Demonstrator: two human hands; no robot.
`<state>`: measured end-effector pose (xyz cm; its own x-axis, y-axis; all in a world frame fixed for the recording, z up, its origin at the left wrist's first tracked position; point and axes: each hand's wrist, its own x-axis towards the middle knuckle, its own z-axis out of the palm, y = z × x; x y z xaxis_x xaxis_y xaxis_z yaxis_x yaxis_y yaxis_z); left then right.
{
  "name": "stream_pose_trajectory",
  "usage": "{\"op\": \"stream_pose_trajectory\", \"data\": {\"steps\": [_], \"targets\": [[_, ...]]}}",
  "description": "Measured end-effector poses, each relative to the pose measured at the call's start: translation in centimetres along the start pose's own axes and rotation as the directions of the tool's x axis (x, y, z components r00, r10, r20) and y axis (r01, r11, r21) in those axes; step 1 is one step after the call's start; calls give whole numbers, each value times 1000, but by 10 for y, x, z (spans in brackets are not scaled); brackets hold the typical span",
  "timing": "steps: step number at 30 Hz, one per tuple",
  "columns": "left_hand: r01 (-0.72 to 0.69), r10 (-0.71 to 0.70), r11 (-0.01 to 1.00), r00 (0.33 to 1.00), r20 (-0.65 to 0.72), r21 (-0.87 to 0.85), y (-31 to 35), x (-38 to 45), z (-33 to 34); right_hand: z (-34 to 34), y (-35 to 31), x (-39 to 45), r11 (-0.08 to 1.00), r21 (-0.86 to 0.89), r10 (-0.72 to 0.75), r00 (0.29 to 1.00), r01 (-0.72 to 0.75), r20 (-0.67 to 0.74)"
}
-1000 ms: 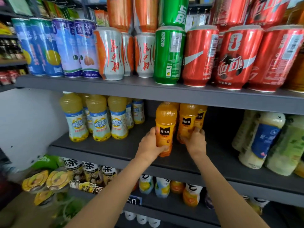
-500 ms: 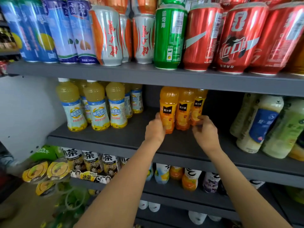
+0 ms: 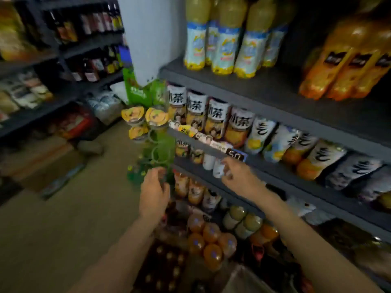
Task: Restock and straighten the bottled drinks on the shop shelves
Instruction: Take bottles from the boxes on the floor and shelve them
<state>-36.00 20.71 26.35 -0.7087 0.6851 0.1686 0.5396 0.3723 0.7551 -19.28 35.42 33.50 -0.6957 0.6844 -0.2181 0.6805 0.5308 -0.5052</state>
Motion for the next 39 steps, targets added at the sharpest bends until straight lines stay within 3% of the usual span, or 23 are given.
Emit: {"op": "stream_pose_trajectory", "data": {"steps": [2, 5, 7, 11, 14, 17, 20, 27, 30, 33, 36, 39], "targets": [[218, -224, 973, 972, 71, 81, -60, -35, -19, 73, -10, 2, 1000, -6, -1, 978, 3, 207], [373, -469, 869, 831, 298, 325, -138, -79, -28, 178, -7, 4, 998, -50, -26, 933, 47, 360], [384, -540, 829, 737, 405, 407, -185, -105, -24, 238, 0, 0, 996, -88, 15, 898, 27, 440], [505, -601, 799, 669, 437, 327, -266, -142, 4, 353, 34, 2, 997, -73, 56, 822, -17, 567], [544, -627, 779, 666, 405, 311, -313, -157, 29, 421, 63, 6, 988, -147, 123, 781, -40, 613], [491, -578, 814, 739, 346, 311, -357, -163, 58, 478, 88, 22, 987, -154, 133, 764, -45, 631], [429, -499, 861, 819, 284, 275, -392, -155, 91, 536, 112, 46, 982, -187, 138, 802, -34, 582], [355, -371, 926, 919, 131, 131, -469, -161, 162, 670, 158, 105, 886, -454, 212, 788, 95, 578], [364, -369, 928, 928, 49, 83, -480, -176, 167, 693, 167, 113, 899, -433, 209, 797, 72, 566], [366, -375, 925, 923, 82, 105, -476, -187, 162, 681, 153, 100, 919, -382, 155, 802, 98, 577], [355, -391, 917, 891, 230, 183, -463, -182, 157, 624, 115, 84, 957, -213, -25, 787, 196, 616], [370, -382, 920, 765, 519, 132, -439, -173, 159, 535, 74, 86, 929, -75, -255, 771, 363, 584]]}}
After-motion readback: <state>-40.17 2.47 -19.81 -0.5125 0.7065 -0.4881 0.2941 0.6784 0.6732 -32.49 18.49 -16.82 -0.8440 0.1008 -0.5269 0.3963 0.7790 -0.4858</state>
